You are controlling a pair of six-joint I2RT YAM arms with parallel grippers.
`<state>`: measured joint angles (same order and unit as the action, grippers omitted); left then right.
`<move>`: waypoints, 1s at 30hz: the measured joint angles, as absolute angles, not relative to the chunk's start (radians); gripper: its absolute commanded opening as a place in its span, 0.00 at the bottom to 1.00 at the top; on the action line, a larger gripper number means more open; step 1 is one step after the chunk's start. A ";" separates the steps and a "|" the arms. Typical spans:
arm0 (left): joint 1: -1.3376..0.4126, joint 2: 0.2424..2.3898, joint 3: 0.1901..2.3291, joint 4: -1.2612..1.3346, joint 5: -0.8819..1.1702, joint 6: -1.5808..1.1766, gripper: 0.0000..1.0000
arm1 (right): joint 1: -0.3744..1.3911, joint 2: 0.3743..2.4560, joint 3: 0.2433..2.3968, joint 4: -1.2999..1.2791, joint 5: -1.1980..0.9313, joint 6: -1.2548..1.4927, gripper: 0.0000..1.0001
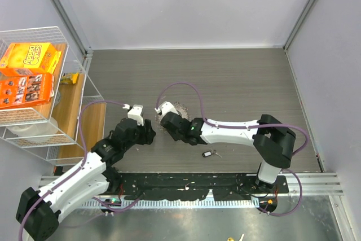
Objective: Put the keys on the keyring
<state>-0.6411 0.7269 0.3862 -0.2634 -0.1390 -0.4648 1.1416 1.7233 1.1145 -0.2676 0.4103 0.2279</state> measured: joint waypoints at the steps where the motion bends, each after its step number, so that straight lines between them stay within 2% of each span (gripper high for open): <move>1: -0.641 0.726 0.386 -0.262 -0.137 -0.465 0.56 | 1.142 1.723 1.114 -0.272 0.413 0.231 0.37; 7: -0.639 0.727 0.384 -0.246 -0.117 -0.465 0.56 | 1.137 1.725 1.114 -0.276 0.426 0.235 0.34; 30: -0.639 0.729 0.380 -0.236 -0.102 -0.465 0.56 | 1.127 1.842 1.124 -0.278 0.449 0.233 0.36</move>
